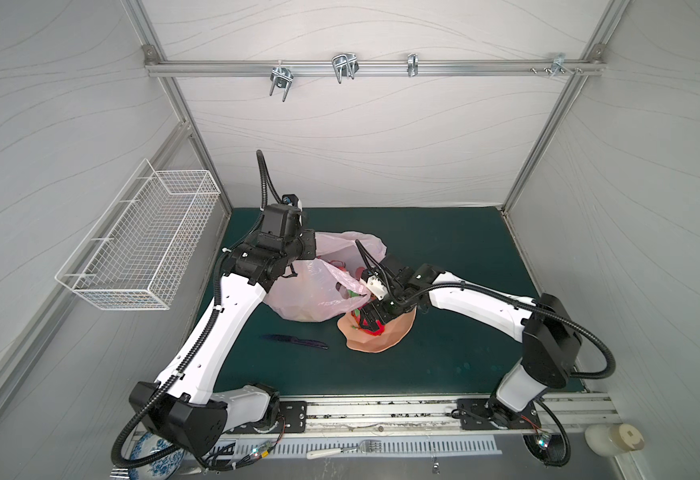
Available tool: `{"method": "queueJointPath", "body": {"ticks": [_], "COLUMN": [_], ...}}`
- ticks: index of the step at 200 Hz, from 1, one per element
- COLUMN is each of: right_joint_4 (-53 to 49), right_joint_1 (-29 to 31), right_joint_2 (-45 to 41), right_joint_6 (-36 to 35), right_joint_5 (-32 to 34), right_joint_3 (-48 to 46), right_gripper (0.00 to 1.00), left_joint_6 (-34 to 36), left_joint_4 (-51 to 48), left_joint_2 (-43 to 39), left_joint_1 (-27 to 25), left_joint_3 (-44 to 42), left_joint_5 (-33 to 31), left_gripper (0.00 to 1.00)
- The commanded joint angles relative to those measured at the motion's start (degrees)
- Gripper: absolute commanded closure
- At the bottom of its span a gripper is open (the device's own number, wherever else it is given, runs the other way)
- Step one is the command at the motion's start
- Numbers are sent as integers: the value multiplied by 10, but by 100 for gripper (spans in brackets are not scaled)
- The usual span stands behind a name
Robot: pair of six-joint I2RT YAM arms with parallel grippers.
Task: Place the fruits into the plastic bag
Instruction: 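Withdraw the open right gripper from the bag toward the bowl, then lower the right gripper onto the dragon fruit in the bowl and close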
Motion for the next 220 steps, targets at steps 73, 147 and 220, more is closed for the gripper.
{"method": "queueJointPath", "body": {"ticks": [73,147,220], "right_joint_4": [13,40,60], "right_joint_1": [36,37,37], "right_joint_2": [63,101,94], "right_joint_6": [-38,-21,1], "right_joint_5": [159,131,156], "right_joint_3": [28,31,12], "right_gripper": [1,1,15], "left_joint_6": [-8,-16,-16], "left_joint_4": [8,11,12], "left_joint_2": [-14,-22,-30], "left_joint_1": [3,3,3], "left_joint_3": [20,6,-1], "left_joint_5": [5,18,22], "left_gripper": [100,100,100]}}
